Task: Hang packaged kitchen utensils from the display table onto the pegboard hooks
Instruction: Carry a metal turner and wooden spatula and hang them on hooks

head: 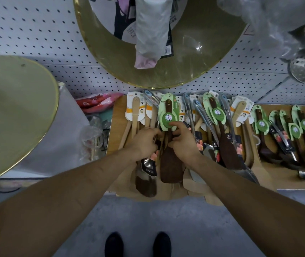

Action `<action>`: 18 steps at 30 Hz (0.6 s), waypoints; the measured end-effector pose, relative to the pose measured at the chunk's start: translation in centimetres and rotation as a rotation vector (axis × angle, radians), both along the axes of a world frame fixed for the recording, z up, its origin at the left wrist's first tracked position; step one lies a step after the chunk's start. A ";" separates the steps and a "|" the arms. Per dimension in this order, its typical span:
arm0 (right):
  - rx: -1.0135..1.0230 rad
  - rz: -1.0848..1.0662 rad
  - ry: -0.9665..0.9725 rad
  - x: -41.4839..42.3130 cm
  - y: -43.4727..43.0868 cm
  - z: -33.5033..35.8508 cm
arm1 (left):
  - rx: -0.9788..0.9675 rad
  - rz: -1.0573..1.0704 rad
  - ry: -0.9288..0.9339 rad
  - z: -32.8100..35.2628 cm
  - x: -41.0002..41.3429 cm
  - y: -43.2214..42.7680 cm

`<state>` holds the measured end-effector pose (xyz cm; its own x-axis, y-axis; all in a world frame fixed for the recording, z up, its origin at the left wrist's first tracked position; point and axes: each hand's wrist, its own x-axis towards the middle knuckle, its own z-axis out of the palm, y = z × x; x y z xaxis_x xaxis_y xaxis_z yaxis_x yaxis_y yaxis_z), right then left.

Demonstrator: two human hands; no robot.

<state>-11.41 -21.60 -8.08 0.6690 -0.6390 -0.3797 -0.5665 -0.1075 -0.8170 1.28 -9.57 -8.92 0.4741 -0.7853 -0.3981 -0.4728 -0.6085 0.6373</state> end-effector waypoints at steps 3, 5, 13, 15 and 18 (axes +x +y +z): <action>0.104 -0.070 -0.066 -0.1 0.4 0.6 | -0.017 0.043 0.096 0.6 0.6 0.6; 0.190 -0.100 -0.117 -0.4 0.8 0.9 | -0.031 0.077 0.143 0.8 1.1 1.5; 0.338 -0.090 -0.146 -2.8 2.6 2.7 | -0.137 0.220 0.311 1.3 1.4 8.4; 0.356 -0.075 -0.154 -3.5 3.3 3.2 | -0.155 0.227 0.340 1.6 1.4 10.2; 0.398 -0.058 -0.185 -4.5 4.5 4.1 | -0.152 0.180 0.370 2.6 1.6 12.5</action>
<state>-15.89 -17.09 -3.99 0.7160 -0.5061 -0.4808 -0.4022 0.2639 -0.8767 2.87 2.93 -6.28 0.4558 -0.7662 -0.4530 -0.0915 -0.5466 0.8324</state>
